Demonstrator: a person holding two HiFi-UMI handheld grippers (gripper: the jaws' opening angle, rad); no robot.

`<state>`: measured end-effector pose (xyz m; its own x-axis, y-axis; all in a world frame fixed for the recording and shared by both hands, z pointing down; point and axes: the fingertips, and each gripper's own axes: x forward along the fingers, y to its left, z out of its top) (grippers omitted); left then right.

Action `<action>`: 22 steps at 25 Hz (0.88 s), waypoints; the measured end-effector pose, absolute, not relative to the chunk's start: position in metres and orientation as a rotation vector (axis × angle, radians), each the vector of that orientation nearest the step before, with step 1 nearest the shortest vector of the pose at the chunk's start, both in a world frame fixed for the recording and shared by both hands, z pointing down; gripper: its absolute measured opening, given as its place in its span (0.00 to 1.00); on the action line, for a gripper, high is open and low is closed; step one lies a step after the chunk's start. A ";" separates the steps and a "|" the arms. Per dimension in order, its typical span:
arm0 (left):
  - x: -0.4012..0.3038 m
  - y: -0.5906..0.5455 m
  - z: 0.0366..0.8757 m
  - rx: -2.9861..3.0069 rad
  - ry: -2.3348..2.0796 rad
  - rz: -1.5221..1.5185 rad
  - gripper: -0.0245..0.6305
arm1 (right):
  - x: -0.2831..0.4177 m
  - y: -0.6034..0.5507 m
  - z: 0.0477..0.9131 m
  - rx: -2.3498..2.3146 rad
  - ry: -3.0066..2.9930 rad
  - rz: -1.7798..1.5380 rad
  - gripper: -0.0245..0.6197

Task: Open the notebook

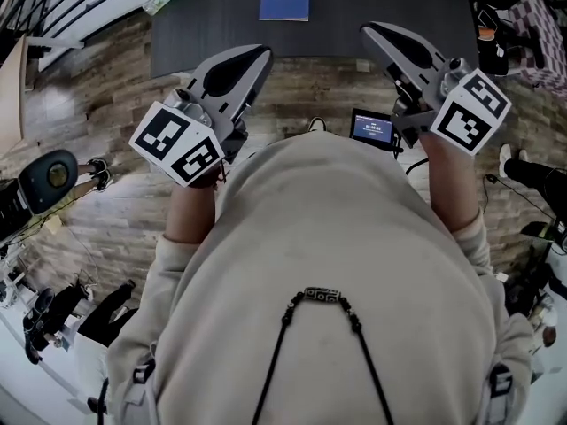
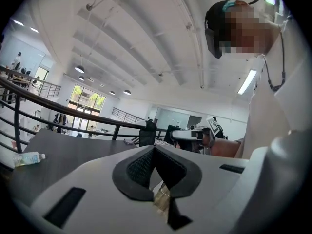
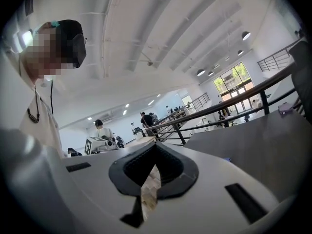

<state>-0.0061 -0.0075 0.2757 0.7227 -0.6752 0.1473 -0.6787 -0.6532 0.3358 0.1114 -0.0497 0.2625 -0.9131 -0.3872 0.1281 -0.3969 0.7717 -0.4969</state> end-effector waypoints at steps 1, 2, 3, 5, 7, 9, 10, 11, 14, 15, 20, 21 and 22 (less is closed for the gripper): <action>0.001 -0.012 0.277 2.562 -1.038 0.023 0.04 | 0.120 -0.053 0.265 0.663 -2.940 0.847 0.06; 0.009 -0.016 0.278 2.566 -1.026 0.037 0.04 | 0.128 -0.056 0.267 0.675 -2.940 0.859 0.06; 0.016 -0.021 0.279 2.572 -1.014 0.055 0.04 | 0.136 -0.060 0.270 0.689 -2.940 0.867 0.06; 0.026 -0.033 0.277 2.592 -0.996 0.097 0.04 | 0.153 -0.069 0.276 0.731 -2.941 0.884 0.06; 0.033 -0.041 0.272 2.607 -0.980 0.130 0.04 | 0.173 -0.077 0.282 0.794 -2.940 0.913 0.06; 0.038 -0.049 0.272 2.610 -0.959 0.167 0.04 | 0.192 -0.086 0.287 0.863 -2.936 0.948 0.06; 0.040 -0.054 0.273 2.610 -0.948 0.183 0.04 | 0.198 -0.091 0.290 0.887 -2.936 0.963 0.06; 0.042 -0.059 0.274 2.610 -0.938 0.193 0.04 | 0.202 -0.096 0.292 0.902 -2.937 0.973 0.06; 0.052 -0.068 0.273 2.618 -0.907 0.203 0.04 | 0.206 -0.101 0.295 0.911 -2.939 0.995 0.06; 0.056 -0.067 0.273 2.622 -0.894 0.203 0.04 | 0.207 -0.100 0.295 0.910 -2.937 0.998 0.06; 0.063 -0.068 0.278 2.624 -0.852 0.187 0.04 | 0.205 -0.098 0.291 0.908 -2.927 0.949 0.06; 0.063 -0.070 0.280 2.625 -0.846 0.183 0.04 | 0.205 -0.101 0.290 0.910 -2.930 0.941 0.06; 0.062 -0.072 0.281 2.629 -0.839 0.181 0.04 | 0.204 -0.102 0.290 0.912 -2.933 0.936 0.06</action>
<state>0.0625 -0.0721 0.2810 0.8141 -0.5324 0.2319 -0.5807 -0.7524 0.3110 0.2043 -0.1019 0.2897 -0.8366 -0.5381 0.1025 -0.4980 0.6691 -0.5517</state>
